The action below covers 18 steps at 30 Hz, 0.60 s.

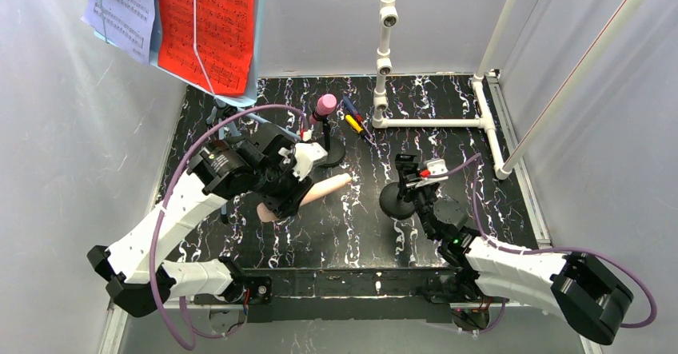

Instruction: Pack up the instrument practice props

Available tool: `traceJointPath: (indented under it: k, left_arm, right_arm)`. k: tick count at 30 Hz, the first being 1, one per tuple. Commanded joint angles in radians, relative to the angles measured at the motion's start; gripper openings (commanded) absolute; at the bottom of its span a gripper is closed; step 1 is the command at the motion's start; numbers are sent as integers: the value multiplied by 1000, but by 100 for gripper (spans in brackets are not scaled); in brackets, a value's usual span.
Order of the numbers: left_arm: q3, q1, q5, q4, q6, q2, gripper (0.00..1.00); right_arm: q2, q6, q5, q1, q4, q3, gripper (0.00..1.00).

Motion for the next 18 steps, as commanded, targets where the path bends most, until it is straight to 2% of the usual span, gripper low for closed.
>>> traceJointPath:
  k: [1,6,11,18]
  left_arm:
    - [-52,2,20,97,26,2,0]
    - [-93,2,48,228,80,14,0]
    - [-173,2,47,326,126,3,0]
    - [-333,2,-5,480,130,-66,0]
  right_arm:
    - [-27,-66,92,-56,-110,44,1]
    - [-11,-82,82,-181,-118,94,1]
    - [50,-72,-9,-373,-104,167,1]
    - [259,-53,-123,-613,-14,291,1]
